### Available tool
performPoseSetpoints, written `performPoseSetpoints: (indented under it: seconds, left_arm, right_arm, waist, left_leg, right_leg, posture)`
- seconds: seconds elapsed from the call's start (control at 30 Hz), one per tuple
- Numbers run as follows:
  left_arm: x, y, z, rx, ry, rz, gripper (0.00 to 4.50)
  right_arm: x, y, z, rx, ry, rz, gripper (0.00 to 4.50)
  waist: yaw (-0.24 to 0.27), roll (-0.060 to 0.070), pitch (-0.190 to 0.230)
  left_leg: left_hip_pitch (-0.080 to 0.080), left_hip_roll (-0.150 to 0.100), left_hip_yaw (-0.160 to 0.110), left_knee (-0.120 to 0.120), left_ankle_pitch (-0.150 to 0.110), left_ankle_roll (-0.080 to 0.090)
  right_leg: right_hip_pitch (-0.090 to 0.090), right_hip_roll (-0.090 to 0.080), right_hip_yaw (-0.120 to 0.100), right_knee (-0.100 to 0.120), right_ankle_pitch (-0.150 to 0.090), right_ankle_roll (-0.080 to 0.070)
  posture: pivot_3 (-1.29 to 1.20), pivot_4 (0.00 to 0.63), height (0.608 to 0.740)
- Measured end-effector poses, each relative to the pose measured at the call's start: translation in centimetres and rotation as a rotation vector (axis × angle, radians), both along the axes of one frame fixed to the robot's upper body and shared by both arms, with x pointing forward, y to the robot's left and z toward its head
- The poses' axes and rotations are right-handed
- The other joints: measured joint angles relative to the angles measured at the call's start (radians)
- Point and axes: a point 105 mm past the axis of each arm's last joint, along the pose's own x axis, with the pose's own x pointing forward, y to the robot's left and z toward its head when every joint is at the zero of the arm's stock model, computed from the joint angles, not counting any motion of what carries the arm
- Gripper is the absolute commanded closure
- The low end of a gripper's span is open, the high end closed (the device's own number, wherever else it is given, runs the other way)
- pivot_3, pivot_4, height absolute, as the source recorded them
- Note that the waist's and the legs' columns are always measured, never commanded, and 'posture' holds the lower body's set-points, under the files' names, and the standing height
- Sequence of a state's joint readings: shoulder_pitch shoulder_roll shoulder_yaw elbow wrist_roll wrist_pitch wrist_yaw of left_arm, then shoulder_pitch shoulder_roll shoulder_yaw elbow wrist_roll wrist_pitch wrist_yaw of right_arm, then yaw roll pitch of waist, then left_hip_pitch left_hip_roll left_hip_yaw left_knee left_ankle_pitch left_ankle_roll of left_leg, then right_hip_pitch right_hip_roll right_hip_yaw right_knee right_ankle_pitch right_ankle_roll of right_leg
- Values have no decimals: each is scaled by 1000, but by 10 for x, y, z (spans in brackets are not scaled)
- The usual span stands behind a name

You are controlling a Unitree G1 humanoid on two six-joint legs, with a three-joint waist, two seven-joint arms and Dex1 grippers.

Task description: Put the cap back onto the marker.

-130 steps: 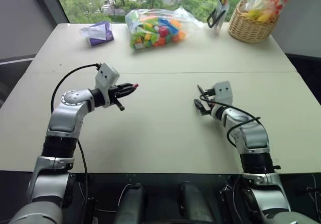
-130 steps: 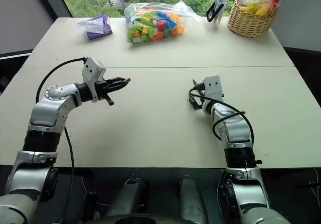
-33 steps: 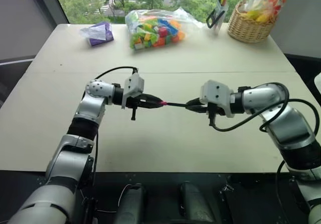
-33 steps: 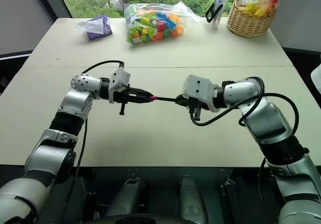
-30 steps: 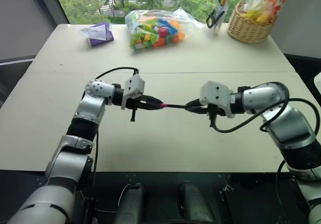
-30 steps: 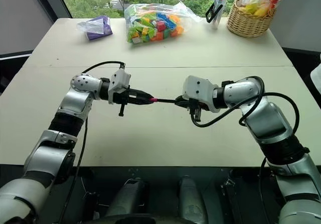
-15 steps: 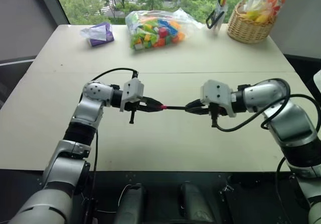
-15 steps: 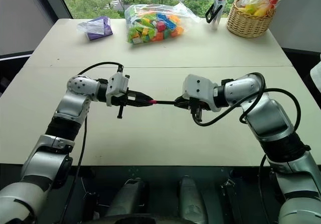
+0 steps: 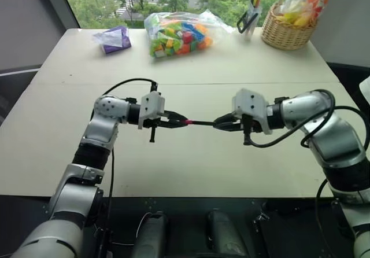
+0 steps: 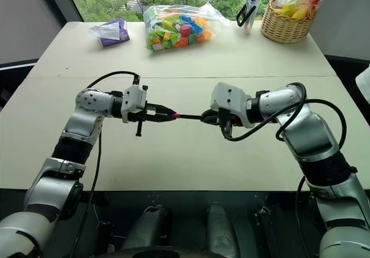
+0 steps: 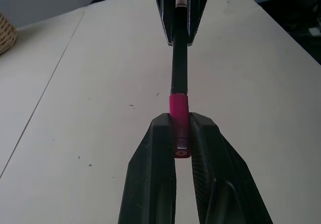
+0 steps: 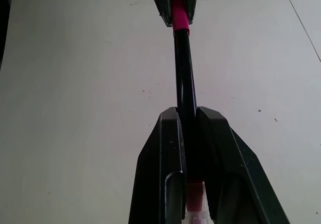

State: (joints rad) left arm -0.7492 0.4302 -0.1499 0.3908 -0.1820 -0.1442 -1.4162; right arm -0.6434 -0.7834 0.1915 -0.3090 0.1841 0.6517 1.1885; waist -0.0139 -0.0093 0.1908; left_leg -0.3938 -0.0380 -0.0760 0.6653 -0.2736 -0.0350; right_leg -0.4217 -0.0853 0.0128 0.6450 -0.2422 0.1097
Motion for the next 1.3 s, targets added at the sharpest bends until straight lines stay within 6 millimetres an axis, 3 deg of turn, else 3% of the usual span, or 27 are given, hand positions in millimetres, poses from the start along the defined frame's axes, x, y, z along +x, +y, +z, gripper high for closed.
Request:
performPoseSetpoints:
  seconds: [0.33, 0.93, 1.13, 1.23, 1.3]
  left_arm:
    - [-3, 0, -1, 34, -70, -39, 4500]
    - [6, 1, 1, 27, 46, 27, 4500]
    - [6, -10, 10, -20, 41, 45, 1606]
    - [9, -4, 16, -30, 32, 87, 74]
    - [10, -2, 16, -46, 38, 110, 74]
  right_arm:
    - [-2, 6, -3, -11, 8, 29, 4441]
    - [6, 7, 1, -50, -76, 22, 4441]
    - [3, 11, -1, -31, -96, 67, 4500]
    - [3, 2, -7, -44, -80, 41, 4500]
    - [5, -5, -9, -52, -76, 10, 4500]
  waist:
    - [0, 0, 0]
    - [-1, 0, 0]
    - [0, 0, 0]
    - [-1, 0, 0]
    - [0, 0, 0]
  left_leg:
    - [0, 0, 0, 0, 0, 0]
    - [0, 0, 0, 0, 0, 0]
    - [0, 0, 0, 0, 0, 0]
    - [0, 0, 0, 0, 0, 0]
    - [0, 0, 0, 0, 0, 0]
  right_leg:
    - [0, 0, 0, 0, 0, 0]
    - [0, 0, 0, 1, 0, 0]
    - [0, 0, 0, 1, 0, 0]
    - [0, 0, 0, 1, 0, 0]
    - [0, 0, 1, 1, 0, 0]
  posture:
    - [0, 150, 740]
    - [0, 150, 740]
    - [0, 150, 740]
    - [0, 150, 740]
    - [0, 150, 740]
